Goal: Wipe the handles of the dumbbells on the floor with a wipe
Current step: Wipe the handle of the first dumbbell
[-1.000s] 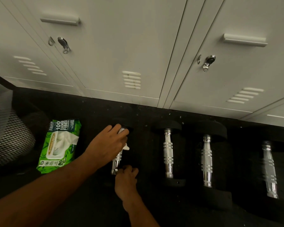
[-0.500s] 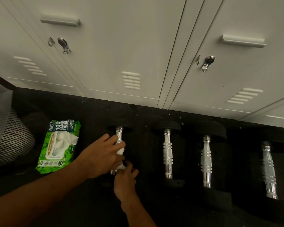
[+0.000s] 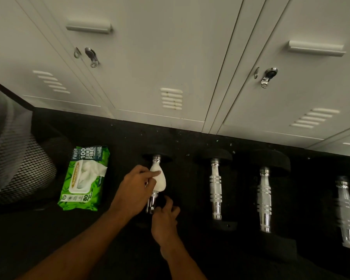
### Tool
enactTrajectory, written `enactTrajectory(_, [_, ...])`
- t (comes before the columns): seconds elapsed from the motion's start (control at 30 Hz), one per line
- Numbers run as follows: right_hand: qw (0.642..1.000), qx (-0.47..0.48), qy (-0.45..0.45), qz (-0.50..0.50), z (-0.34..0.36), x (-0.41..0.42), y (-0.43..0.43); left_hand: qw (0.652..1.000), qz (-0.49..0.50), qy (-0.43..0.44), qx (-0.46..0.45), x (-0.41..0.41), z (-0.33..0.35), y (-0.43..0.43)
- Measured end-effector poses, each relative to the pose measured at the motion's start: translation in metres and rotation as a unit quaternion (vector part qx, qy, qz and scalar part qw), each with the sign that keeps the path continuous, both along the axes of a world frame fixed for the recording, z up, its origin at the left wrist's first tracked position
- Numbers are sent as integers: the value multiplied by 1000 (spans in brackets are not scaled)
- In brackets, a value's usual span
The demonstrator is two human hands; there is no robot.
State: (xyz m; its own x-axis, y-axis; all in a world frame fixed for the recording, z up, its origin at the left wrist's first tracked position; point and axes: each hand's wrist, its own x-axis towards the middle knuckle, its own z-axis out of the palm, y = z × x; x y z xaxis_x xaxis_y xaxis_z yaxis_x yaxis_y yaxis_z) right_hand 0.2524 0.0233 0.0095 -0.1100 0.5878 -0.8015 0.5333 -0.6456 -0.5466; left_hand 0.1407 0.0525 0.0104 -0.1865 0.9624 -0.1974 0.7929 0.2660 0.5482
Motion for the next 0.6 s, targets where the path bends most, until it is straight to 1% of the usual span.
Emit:
enactTrajectory(0.07, [1000,22,1,8,-2,2,-2,994,108,-27,12,16,-2,0])
enactTrajectory(0.1, [1000,18,-2,3,-3,2,-1,988,146,-36,17,22,-3,0])
enactTrajectory(0.17, [1000,-20,-8,-19,-3,-1,3,978,197,-68,-2,34,-2,1])
enactTrajectory(0.23, [998,-57,-21,-31,-2,-4,5,971,225,-71,-34,41,-2,3])
enactTrajectory(0.27, [998,-58,-26,-31,-2,-5,5,968,238,-68,-47,42,-3,5])
enactTrajectory(0.37, [1000,-13,-28,-4,-3,-5,2,962,256,-63,-75,38,-5,15])
enactTrajectory(0.43, [999,22,-17,20,-6,-1,-1,954,267,-94,-101,28,-9,23])
enactTrajectory(0.53, [999,40,-10,25,-7,1,-2,939,290,-145,-117,16,-12,34])
enactTrajectory(0.6, [999,40,-7,24,-6,0,-2,937,288,-149,-132,12,-11,40])
